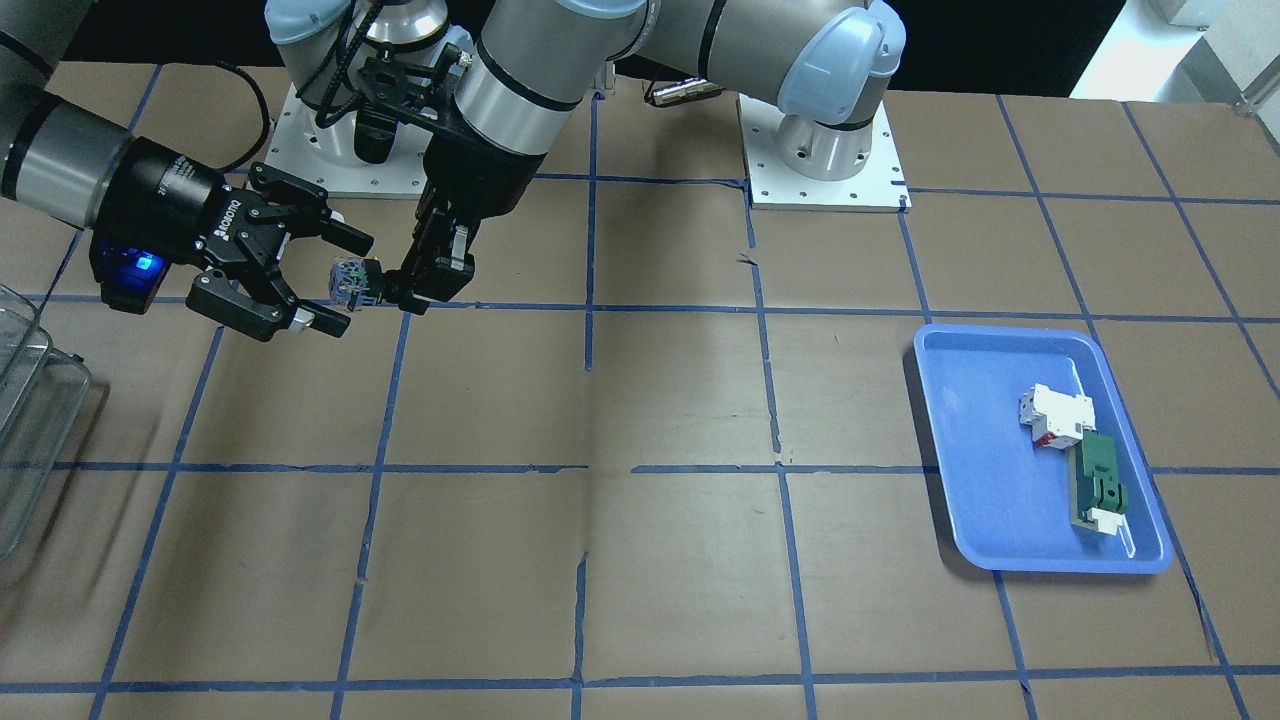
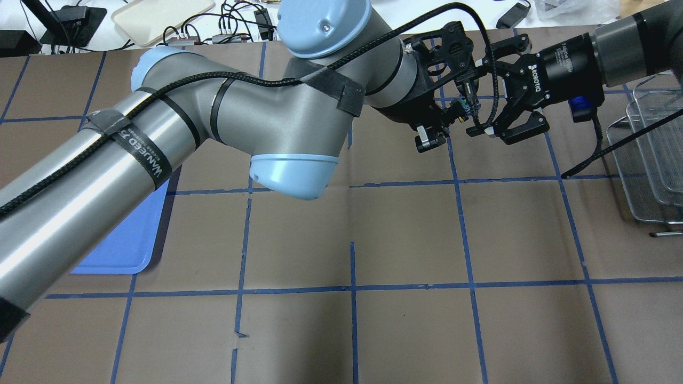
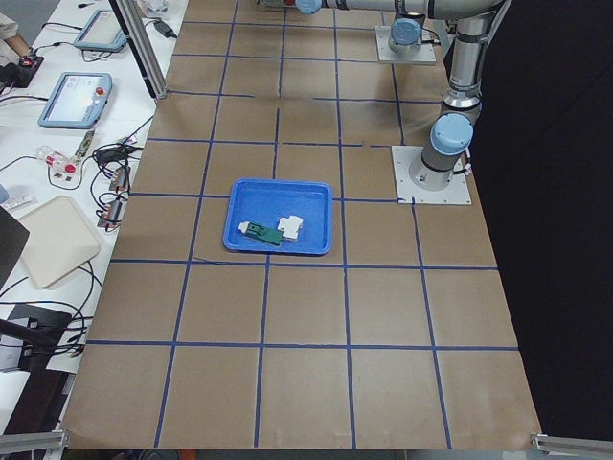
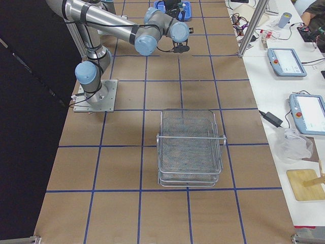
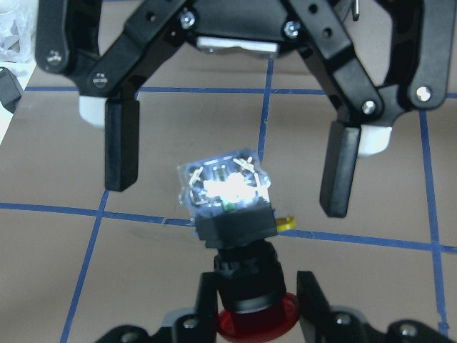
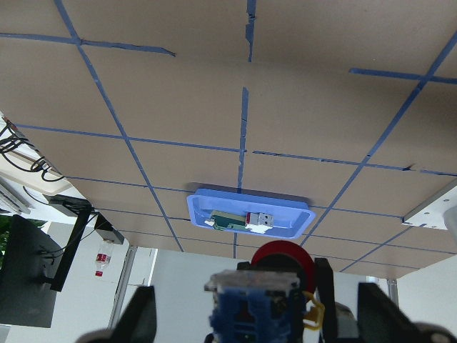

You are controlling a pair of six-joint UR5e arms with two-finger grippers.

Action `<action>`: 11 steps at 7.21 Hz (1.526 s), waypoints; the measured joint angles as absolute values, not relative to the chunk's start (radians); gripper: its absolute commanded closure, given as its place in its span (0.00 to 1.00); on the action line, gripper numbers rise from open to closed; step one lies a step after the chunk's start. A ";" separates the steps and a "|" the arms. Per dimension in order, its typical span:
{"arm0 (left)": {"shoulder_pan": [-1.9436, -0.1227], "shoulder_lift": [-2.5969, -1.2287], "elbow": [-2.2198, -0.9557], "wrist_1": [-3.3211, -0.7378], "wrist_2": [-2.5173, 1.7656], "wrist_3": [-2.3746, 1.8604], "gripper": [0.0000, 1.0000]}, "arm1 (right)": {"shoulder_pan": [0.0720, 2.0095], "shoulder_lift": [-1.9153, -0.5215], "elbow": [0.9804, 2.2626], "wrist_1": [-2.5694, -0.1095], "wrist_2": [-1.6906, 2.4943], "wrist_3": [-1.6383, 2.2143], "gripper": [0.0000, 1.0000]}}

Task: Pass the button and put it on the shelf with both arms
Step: 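Close the right gripper on the button's blue body above the left gripper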

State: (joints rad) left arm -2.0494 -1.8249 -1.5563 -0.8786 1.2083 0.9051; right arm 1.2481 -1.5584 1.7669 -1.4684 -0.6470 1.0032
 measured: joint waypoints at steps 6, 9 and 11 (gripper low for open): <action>-2.049 -1.834 -1.553 -0.868 1.206 0.904 0.91 | 1.248 -1.559 1.766 -1.466 -0.634 1.002 1.00; -2.050 -1.830 -1.553 -0.872 1.211 0.902 0.27 | 1.246 -1.558 1.762 -1.467 -0.627 1.002 1.00; -2.048 -1.824 -1.553 -0.874 1.216 0.904 0.00 | 1.246 -1.559 1.758 -1.466 -0.627 1.003 1.00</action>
